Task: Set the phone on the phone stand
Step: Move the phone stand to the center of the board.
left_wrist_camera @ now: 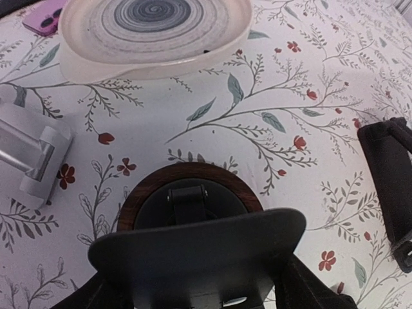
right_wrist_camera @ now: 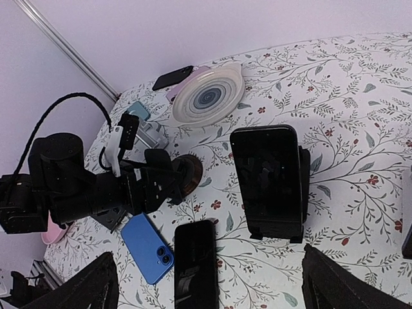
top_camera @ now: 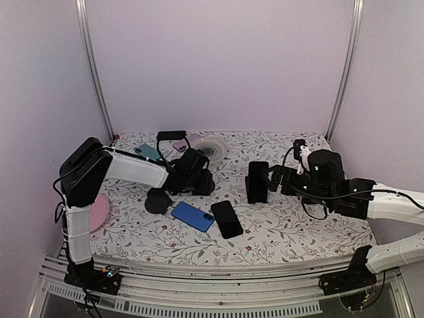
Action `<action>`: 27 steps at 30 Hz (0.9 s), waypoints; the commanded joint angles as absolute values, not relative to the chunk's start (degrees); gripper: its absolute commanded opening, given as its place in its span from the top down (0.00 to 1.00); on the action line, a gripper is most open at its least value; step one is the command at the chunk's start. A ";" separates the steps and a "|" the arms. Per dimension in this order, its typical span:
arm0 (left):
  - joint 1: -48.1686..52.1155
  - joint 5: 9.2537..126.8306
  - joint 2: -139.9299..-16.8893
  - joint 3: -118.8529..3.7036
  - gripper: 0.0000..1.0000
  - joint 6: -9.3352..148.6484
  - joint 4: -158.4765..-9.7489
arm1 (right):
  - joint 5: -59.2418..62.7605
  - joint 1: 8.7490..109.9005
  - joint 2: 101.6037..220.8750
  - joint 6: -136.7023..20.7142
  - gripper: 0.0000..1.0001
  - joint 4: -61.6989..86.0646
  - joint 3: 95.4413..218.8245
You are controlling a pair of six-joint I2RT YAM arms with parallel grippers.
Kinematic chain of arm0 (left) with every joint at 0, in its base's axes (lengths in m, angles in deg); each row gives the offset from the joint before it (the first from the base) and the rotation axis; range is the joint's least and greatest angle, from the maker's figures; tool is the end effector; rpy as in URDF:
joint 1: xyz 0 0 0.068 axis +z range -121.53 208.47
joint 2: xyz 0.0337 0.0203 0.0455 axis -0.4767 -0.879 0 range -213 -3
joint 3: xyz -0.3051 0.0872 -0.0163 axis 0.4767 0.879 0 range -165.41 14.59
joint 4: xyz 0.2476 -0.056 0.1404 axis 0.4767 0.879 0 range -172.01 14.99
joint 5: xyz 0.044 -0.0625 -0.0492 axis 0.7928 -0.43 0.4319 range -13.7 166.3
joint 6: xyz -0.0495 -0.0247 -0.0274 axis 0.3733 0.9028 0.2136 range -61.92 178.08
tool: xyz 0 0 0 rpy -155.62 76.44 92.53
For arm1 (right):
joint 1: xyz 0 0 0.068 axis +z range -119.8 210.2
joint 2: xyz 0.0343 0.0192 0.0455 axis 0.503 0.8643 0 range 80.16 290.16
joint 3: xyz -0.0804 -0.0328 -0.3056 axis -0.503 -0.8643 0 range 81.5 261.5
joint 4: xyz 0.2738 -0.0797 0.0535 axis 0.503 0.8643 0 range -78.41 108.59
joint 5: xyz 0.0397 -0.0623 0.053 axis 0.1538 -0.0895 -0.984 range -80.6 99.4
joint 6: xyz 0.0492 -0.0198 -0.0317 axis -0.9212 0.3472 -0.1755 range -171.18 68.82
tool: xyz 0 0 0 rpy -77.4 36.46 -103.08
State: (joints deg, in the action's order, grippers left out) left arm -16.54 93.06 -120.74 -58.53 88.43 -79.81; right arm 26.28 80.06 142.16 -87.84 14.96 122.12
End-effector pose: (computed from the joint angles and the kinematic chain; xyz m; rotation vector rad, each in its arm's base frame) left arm 0.3514 -0.3326 0.1509 0.1646 2.3572 -0.2958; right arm 0.1782 0.1904 0.2930 -0.0420 2.0475 0.6742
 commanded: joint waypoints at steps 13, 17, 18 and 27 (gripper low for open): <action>-23.79 97.71 -118.58 -54.63 0.42 103.10 -78.09 | 22.30 80.47 144.18 -88.26 0.01 12.45 121.93; -24.73 98.22 -118.66 -54.44 0.42 103.80 -78.10 | 22.21 81.22 145.38 -88.36 0.01 12.35 122.22; -24.86 98.28 -118.67 -54.48 0.41 103.94 -78.07 | 22.30 81.39 145.64 -88.31 0.01 12.38 122.28; -25.30 97.84 -117.81 -55.03 0.40 103.85 -77.77 | 22.77 82.19 146.58 -87.92 0.01 12.56 122.97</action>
State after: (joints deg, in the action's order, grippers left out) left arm -23.62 100.38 -119.16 -55.75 102.11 -80.66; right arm 22.72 81.70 145.98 -87.87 13.70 122.12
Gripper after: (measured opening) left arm 0.692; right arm 0.989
